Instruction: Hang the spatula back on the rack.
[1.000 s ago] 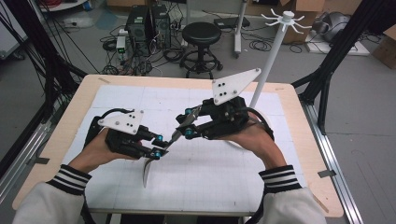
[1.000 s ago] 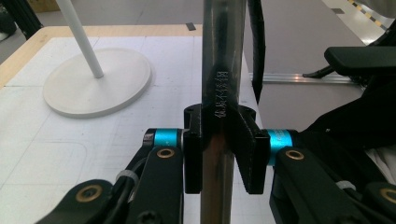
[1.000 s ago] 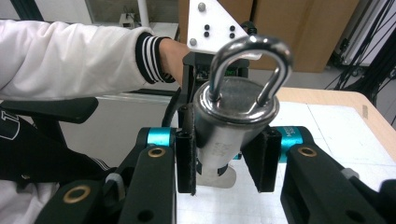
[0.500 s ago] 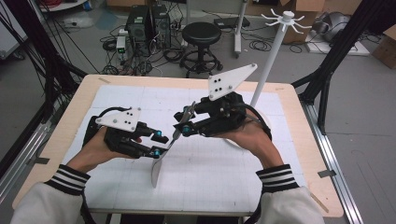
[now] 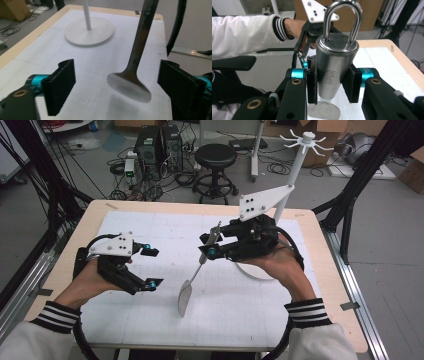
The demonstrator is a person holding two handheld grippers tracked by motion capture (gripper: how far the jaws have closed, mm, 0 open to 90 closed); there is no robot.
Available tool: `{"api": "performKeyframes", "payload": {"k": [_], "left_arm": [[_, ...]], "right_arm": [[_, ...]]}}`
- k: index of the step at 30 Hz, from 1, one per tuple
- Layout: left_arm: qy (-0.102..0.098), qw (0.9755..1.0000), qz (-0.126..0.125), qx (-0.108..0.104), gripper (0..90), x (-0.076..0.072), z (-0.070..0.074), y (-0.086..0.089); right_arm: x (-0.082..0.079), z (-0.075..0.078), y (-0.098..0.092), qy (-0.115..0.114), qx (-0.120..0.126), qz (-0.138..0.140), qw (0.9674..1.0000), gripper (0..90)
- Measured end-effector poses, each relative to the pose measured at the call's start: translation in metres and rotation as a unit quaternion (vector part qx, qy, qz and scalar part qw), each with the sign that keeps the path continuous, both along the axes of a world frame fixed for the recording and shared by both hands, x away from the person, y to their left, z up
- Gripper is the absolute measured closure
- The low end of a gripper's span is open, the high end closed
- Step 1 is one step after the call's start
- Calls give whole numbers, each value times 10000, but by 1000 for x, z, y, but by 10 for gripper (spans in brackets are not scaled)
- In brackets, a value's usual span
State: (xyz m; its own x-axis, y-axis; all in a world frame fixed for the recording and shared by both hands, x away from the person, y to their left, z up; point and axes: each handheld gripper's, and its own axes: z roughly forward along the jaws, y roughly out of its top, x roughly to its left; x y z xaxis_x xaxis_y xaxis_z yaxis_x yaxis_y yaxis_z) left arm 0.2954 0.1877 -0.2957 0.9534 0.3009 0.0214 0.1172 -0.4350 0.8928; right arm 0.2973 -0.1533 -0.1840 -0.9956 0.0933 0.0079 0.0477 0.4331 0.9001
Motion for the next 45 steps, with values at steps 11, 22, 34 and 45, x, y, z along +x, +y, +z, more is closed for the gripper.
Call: {"api": "performKeyframes", "payload": {"k": [11, 22, 34, 45], "left_arm": [[118, 9993, 337, -124, 17, -6, -8, 32], [115, 9981, 580, -175, 17, -12, -14, 48], [105, 9979, 606, -209, 17, -14, -20, 51], [158, 9974, 651, -263, 17, -14, -31, 56]], "right_arm": [[-2, 10, -30, 128, -68, -467, 9988, 690], [-3, 27, -71, 128, -121, -1014, 9947, 690], [1, 38, -116, 204, -68, -1748, 9844, 690], [12, 47, -140, 265, -196, -2101, 9771, 691]]}}
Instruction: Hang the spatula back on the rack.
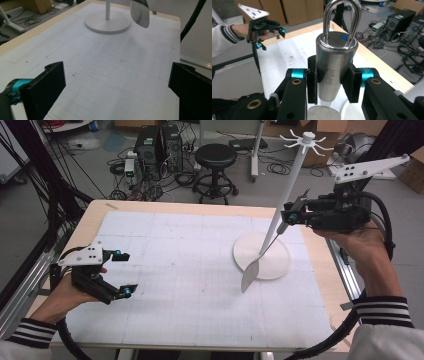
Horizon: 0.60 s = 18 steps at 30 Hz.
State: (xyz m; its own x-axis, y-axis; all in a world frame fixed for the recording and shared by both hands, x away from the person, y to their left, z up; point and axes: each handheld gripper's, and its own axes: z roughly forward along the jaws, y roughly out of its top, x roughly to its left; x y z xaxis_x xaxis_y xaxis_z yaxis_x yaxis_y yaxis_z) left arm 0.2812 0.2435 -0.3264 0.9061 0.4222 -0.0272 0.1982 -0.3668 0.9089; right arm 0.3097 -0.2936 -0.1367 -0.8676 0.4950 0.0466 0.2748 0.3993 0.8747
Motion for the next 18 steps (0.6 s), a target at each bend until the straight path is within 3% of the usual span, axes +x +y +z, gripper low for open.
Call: {"api": "performKeyframes", "payload": {"k": [18], "left_arm": [[72, 9998, 134, -140, 17, -1, -20, 9]], "right_arm": [[35, 5, -29, 212, -190, -475, 9985, 690]]}}
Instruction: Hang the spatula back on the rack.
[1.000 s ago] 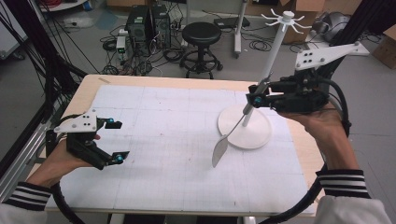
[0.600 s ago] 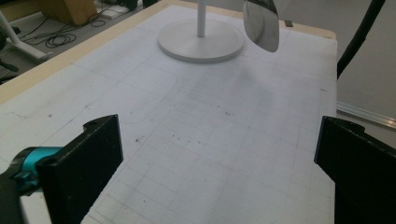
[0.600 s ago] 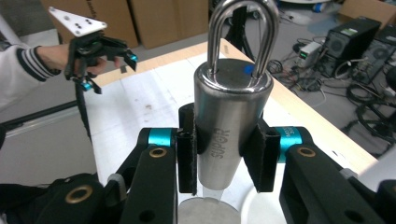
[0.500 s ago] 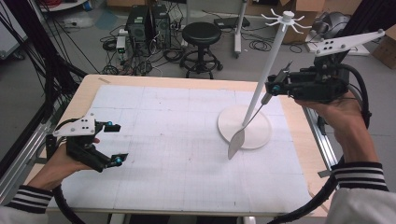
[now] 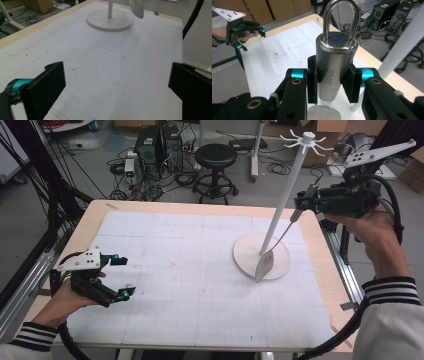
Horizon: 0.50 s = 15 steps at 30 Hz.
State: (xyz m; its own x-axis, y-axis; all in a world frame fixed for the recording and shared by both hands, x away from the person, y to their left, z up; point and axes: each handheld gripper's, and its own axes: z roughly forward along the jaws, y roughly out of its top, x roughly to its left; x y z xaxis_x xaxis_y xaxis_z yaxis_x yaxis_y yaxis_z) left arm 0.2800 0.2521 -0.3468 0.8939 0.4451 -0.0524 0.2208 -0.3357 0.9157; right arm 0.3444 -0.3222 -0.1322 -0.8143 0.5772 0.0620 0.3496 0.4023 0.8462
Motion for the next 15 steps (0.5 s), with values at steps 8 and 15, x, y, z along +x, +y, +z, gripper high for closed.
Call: {"api": "performKeyframes", "payload": {"k": [8, 15], "left_arm": [[41, 10000, 43, -42, 17, 4, -2, 1], [92, 9999, 54, -51, 17, 10, -4, 2]], "right_arm": [[13, 4, -10, 48, -119, -192, 9997, 690], [22, 9, -18, 46, -188, -304, 9994, 690]]}}
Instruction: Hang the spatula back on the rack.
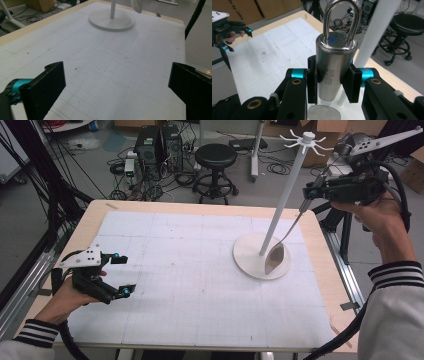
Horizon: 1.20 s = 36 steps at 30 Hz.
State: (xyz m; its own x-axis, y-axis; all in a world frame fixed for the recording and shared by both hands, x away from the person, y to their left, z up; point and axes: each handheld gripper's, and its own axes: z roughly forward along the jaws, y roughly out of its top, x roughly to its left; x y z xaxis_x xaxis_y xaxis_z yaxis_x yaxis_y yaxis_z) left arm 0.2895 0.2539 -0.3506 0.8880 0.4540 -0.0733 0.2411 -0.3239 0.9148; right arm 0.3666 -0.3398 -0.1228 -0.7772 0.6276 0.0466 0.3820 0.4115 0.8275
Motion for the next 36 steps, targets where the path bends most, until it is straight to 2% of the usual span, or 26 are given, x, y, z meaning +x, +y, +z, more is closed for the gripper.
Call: {"api": "performKeyframes", "payload": {"k": [11, 18, 36], "left_arm": [[20, 10000, 12, 7, 17, 4, 1, 0], [-10, 10000, 36, -2, 17, 4, 3, 1], [29, 10000, 25, 49, 17, 8, 4, 0]], "right_arm": [[16, 2, -6, 80, -24, -80, 9999, 690], [25, 6, -4, 105, -112, -34, 9999, 690], [39, 5, 0, 151, -79, -19, 9999, 690]]}}
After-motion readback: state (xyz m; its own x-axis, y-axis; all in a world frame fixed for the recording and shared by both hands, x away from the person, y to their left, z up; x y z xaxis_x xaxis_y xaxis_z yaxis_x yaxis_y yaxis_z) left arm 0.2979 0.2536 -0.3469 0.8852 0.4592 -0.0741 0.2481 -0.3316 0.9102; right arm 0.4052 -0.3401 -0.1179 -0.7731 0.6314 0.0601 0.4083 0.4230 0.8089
